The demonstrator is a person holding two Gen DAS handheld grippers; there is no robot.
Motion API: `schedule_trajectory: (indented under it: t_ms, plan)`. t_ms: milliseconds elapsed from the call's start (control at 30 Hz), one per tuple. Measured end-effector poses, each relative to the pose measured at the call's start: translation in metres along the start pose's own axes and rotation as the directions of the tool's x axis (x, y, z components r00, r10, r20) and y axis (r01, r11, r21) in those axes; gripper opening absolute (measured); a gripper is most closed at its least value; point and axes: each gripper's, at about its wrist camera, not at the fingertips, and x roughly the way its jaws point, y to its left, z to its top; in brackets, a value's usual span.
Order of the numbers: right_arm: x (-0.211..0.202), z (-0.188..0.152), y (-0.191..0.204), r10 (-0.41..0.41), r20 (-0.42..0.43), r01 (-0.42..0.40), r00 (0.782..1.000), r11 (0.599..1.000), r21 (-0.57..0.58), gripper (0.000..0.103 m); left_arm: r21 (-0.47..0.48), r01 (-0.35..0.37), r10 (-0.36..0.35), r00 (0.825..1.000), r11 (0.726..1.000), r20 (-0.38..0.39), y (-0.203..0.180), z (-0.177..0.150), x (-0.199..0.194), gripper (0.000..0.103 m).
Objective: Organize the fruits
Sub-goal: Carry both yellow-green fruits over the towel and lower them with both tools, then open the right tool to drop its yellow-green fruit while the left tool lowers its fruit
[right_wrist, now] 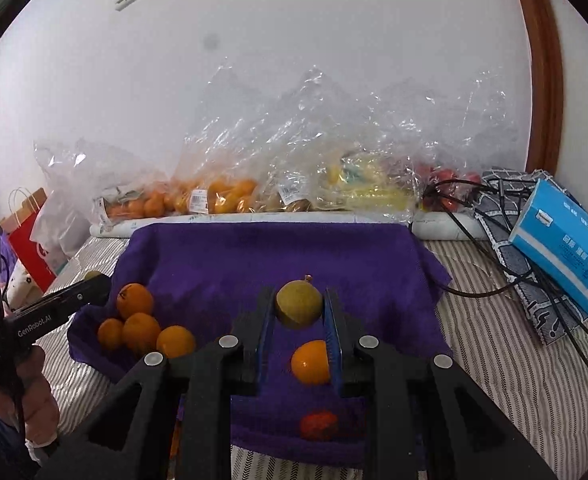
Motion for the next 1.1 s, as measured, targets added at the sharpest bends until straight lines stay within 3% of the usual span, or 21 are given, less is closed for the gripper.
schedule_trajectory:
  t_ms: [467,767,967,1100]
  plan:
    - [0.000,0.002,-0.013,-0.007,-0.001,0.007,1.000,0.999,0.041,0.024,-0.045,-0.005,0.005,1.000,0.999,0.014,0.014,0.006,-0.003,0.026]
    - [0.019,-0.012,0.023,0.079,-0.111,-0.088,0.991,0.993,-0.075,0.024,-0.049,0.017,-0.017,1.000,0.999,0.009,0.014,0.006,-0.002,0.026]
    - [0.037,-0.024,0.034,0.089,-0.201,-0.113,0.975,0.987,-0.112,0.024,-0.051,0.062,-0.063,0.998,0.997,-0.010,0.012,0.005,-0.003,0.026]
    - [0.040,-0.027,0.035,0.072,-0.211,-0.100,0.975,0.987,-0.125,0.024,-0.061,0.076,-0.078,0.997,0.995,-0.030,0.009,0.002,-0.001,0.026]
